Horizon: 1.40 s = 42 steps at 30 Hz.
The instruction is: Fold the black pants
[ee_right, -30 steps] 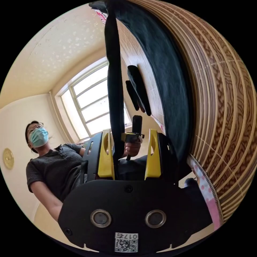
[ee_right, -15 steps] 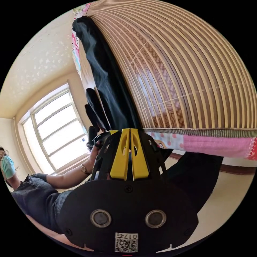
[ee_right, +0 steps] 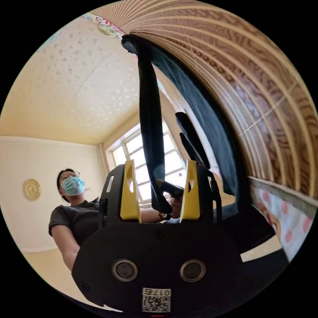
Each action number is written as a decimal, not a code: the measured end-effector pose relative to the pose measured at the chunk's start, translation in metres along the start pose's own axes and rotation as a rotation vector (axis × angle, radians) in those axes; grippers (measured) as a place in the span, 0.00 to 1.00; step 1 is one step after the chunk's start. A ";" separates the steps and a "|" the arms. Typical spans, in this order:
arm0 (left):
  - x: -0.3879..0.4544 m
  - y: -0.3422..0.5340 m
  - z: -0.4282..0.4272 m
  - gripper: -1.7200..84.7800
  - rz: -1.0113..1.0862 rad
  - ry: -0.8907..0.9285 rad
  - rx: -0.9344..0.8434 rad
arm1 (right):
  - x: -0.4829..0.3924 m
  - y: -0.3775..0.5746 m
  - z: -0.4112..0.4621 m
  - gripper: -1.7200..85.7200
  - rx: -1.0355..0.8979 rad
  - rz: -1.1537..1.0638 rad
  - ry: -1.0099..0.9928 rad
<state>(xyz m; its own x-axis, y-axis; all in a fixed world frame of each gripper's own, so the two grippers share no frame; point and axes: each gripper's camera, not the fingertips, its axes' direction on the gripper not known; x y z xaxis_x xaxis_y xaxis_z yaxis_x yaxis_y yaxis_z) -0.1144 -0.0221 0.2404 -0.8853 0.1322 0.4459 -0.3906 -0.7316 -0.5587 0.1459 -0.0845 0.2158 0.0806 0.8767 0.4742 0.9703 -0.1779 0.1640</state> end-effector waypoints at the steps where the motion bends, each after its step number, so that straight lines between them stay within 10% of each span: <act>1: -0.001 0.001 0.002 0.01 -0.010 -0.004 0.002 | 0.001 -0.001 0.006 0.13 -0.005 -0.037 -0.105; 16: -0.047 -0.010 0.083 0.07 -0.133 -1.126 -0.109 | -0.045 -0.021 0.057 0.05 -0.275 -0.004 1.214; 20: -0.058 -0.001 0.114 0.07 -0.074 -1.323 -0.216 | -0.042 -0.013 0.056 0.08 -0.285 0.053 1.137; 29: 0.000 -0.061 0.133 0.13 0.253 -1.064 -0.003 | -0.095 -0.041 -0.010 0.15 0.033 -0.030 0.825; 42: 0.001 -0.242 0.225 0.16 0.425 -1.096 0.024 | -0.119 -0.204 0.013 0.17 -0.004 -0.141 0.726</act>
<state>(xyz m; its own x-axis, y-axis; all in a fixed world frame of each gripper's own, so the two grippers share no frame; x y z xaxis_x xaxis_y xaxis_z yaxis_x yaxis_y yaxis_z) 0.0354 0.0047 0.5330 -0.2485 -0.7632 0.5965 -0.1011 -0.5921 -0.7995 -0.0591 -0.1462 0.1147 -0.2172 0.3750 0.9012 0.9593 -0.0886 0.2680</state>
